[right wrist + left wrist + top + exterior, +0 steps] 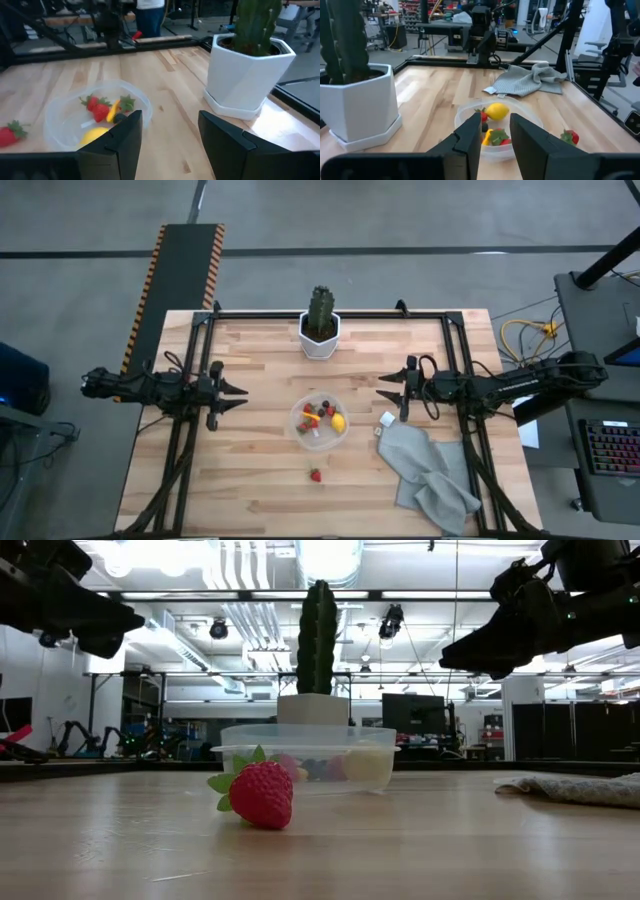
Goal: Pick and placing Produce into tupperware
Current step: Put the red strawberry into the transparent container, then return to Home Position
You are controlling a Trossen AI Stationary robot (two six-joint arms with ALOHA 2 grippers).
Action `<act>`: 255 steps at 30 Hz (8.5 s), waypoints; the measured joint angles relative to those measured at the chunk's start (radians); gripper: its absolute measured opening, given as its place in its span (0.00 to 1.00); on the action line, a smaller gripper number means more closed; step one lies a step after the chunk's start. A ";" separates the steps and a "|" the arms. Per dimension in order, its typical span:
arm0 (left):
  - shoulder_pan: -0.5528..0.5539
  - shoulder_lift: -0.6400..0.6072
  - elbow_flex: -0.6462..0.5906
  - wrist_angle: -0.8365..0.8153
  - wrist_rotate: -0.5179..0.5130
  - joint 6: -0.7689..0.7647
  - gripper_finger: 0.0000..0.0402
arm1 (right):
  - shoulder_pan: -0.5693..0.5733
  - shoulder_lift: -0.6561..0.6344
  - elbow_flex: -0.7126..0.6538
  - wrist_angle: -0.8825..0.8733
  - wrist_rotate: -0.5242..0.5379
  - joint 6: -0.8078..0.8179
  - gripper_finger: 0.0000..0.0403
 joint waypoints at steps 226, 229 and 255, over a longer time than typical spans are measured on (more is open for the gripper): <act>0.000 0.070 0.069 0.246 0.230 0.187 0.22 | 0.344 1.420 2.076 -1.450 0.574 0.152 0.59; -0.001 0.067 0.082 0.377 0.328 0.171 0.22 | 0.375 1.366 2.077 -1.402 0.577 0.020 0.58; 0.000 0.085 0.293 0.076 0.002 0.368 0.22 | 0.498 -0.128 0.436 -0.369 0.122 -0.350 0.35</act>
